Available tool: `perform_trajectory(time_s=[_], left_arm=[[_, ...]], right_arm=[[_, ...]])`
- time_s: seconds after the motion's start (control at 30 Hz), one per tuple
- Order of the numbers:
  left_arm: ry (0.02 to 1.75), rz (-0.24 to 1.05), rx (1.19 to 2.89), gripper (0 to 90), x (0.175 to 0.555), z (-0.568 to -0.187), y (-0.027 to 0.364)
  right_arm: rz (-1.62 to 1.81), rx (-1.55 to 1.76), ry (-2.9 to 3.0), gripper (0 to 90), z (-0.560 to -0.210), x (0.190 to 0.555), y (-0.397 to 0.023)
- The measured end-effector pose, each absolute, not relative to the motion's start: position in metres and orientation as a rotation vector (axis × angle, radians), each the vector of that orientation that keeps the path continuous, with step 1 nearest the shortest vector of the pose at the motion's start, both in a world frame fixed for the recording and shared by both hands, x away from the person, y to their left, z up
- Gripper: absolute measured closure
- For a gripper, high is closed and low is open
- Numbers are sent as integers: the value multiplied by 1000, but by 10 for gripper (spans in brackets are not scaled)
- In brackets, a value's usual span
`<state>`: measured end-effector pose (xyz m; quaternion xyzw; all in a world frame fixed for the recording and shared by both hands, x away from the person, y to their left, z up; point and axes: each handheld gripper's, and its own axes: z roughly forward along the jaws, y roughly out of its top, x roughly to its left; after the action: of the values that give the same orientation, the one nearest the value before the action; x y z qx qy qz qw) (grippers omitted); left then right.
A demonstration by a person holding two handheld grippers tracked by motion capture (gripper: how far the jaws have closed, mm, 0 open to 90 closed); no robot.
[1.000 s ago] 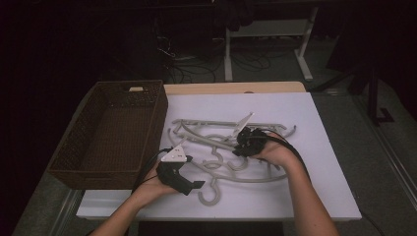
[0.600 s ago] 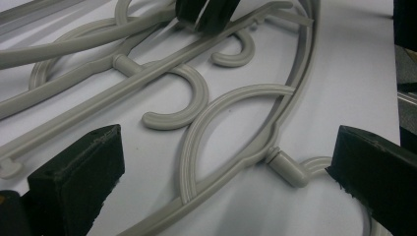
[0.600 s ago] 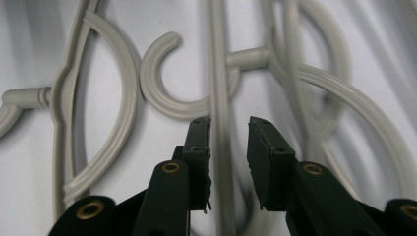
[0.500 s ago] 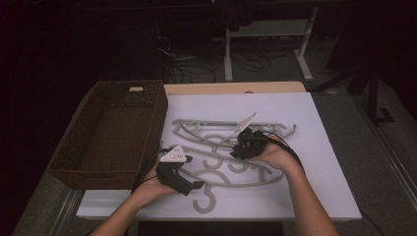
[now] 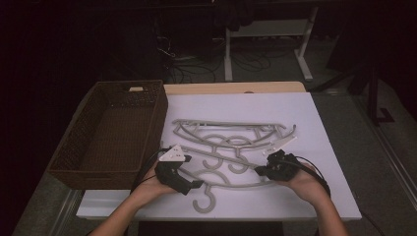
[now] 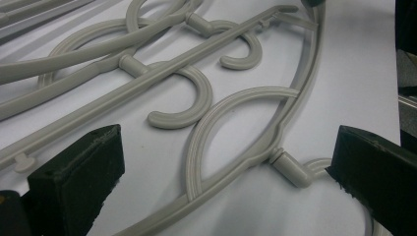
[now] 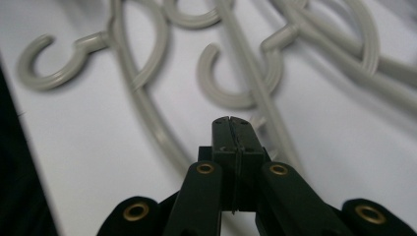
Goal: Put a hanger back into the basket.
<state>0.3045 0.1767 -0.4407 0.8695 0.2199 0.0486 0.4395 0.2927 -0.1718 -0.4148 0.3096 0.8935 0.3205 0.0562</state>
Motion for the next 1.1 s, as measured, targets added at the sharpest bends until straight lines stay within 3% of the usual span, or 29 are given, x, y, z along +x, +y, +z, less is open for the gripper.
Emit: perform_trajectory(time_s=[0.33,1.1], left_arm=[[549,123,2165,0,304,-441,176],[517,141,2232,0,304,-446,171]], right_arm=[[941,992,2759,890,-431,269,-190],[796,1131,2569,892,-433,320,-209]])
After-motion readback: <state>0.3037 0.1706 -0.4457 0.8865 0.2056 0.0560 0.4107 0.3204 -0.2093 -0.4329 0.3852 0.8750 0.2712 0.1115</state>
